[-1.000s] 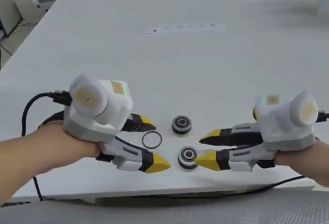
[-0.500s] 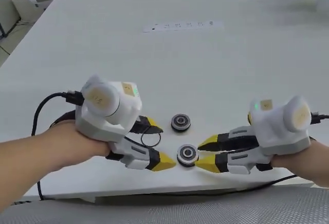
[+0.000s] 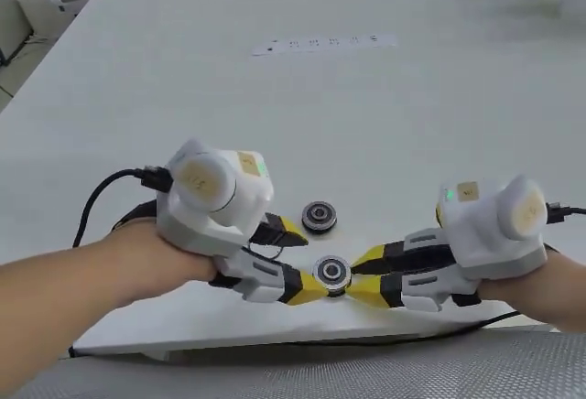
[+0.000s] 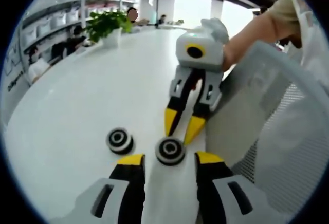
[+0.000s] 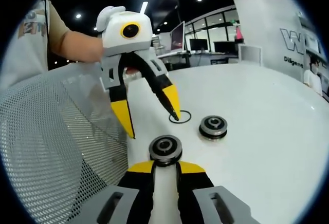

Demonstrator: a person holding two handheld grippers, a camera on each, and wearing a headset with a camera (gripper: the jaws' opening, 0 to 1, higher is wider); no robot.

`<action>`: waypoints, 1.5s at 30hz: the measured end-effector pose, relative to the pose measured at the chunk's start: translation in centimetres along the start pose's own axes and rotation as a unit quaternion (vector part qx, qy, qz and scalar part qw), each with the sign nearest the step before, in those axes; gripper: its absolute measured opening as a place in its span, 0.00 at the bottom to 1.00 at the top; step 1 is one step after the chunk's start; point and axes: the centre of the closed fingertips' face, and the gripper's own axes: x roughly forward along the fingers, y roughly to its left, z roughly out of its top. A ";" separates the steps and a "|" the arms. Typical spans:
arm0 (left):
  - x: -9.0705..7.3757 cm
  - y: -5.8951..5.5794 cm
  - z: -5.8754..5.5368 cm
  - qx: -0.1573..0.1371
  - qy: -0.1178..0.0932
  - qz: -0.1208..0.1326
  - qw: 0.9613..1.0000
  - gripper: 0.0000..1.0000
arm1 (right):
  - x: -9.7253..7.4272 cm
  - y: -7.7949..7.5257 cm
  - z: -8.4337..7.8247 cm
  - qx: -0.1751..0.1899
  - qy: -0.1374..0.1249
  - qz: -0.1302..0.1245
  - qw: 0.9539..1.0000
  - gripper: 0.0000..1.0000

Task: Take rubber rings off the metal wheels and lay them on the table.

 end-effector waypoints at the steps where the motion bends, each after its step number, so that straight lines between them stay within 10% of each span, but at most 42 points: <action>1: 0.1 0.0 0.0 0.001 0.001 -0.001 1.000 0.38 | 0.0 -0.1 0.0 0.000 0.000 -0.001 1.000 0.12; 28: 2.0 -0.1 -0.1 0.049 0.007 0.012 0.999 0.14 | 0.0 -0.2 -0.1 -0.002 -0.006 -0.009 1.000 0.04; 45: 2.0 -0.2 -0.1 0.069 0.003 0.029 0.997 0.13 | 0.0 -0.5 -0.2 0.067 -0.007 -0.021 0.998 0.00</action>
